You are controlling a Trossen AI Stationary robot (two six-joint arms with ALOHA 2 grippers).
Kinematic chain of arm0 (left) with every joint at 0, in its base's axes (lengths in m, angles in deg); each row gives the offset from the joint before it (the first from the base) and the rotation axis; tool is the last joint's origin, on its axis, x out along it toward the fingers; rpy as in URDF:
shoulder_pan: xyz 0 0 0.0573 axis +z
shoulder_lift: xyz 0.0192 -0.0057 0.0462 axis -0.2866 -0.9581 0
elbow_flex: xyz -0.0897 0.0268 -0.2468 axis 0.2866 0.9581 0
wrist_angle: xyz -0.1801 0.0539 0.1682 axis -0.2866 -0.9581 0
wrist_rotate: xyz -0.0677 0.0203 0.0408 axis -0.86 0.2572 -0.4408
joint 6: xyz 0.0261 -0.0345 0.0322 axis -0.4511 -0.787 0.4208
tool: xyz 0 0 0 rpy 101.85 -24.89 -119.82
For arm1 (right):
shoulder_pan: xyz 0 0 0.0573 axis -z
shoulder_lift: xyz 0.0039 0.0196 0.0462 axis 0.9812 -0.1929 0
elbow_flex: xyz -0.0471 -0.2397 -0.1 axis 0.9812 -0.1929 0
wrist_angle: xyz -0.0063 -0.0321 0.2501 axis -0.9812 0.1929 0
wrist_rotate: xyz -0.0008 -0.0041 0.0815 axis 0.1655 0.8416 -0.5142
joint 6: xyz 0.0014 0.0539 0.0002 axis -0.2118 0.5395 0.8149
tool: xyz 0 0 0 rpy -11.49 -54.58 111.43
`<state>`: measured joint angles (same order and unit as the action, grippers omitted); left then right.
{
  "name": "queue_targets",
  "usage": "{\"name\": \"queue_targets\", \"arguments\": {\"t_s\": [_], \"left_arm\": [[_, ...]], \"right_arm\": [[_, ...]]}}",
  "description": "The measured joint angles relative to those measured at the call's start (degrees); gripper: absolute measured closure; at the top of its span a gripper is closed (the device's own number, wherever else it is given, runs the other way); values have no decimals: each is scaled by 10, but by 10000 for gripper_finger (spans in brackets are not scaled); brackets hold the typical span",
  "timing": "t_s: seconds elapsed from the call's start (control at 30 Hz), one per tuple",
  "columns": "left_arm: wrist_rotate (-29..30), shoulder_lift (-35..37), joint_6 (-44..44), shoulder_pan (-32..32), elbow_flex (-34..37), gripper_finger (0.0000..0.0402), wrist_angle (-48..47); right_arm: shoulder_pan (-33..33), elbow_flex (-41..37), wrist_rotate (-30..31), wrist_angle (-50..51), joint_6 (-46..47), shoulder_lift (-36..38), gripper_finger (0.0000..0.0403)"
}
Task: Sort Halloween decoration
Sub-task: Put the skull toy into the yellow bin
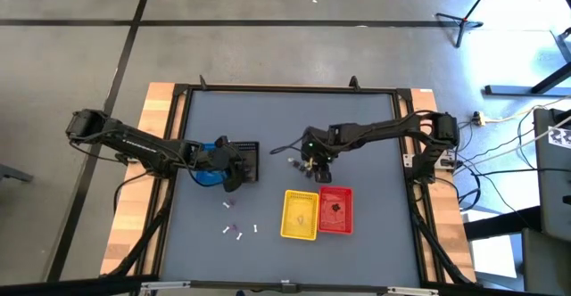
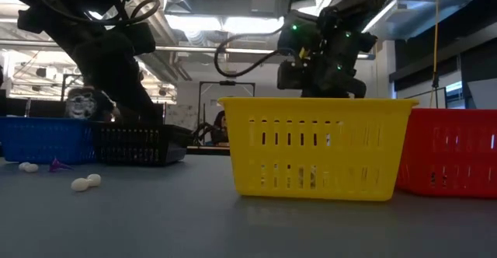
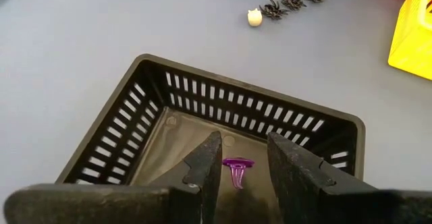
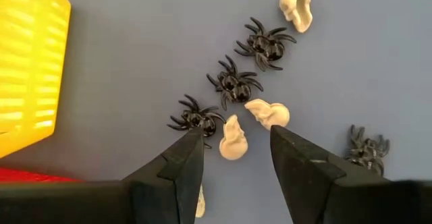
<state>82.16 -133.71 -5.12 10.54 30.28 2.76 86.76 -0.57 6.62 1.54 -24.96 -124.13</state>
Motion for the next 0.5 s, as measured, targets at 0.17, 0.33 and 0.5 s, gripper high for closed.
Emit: {"name": "queue_targets", "arguments": {"t_s": [0.17,0.33,0.5], "left_arm": [[0,0,0,0,0,290,0],[3,0,0,0,0,290,0],[3,0,0,0,0,290,1]], "right_arm": [[0,-8,0,-8,0,0,233],[0,-8,0,-11,1,-2,233],[0,-7,4,-20,1,-20,233]]}}
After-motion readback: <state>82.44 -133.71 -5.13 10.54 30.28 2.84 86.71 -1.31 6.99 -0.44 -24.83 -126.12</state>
